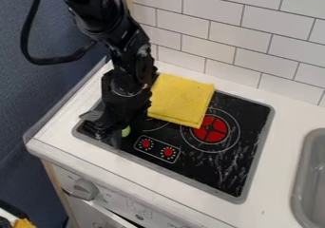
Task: Move the yellow spatula to the right side of the burner
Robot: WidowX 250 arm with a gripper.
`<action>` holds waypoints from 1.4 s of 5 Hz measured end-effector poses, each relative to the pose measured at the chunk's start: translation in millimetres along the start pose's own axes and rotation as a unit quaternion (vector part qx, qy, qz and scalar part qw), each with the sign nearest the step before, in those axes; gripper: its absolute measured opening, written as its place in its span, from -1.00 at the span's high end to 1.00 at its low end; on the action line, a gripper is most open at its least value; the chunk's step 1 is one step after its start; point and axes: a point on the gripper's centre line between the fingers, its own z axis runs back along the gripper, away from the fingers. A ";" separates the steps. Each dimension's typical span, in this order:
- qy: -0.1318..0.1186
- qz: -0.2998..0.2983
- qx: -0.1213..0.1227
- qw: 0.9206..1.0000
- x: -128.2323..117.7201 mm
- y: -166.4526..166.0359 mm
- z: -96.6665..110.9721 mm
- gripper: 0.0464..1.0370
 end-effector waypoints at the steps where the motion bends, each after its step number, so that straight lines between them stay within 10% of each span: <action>1: 0.004 0.006 -0.003 1.000 -1.4 0.6 -0.3 0.23; 4: -0.005 -0.016 -0.077 0.997 -6.6 -2.0 48.8 0.25; 7: -0.028 -0.254 -0.152 0.955 -89.1 -88.0 98.5 0.25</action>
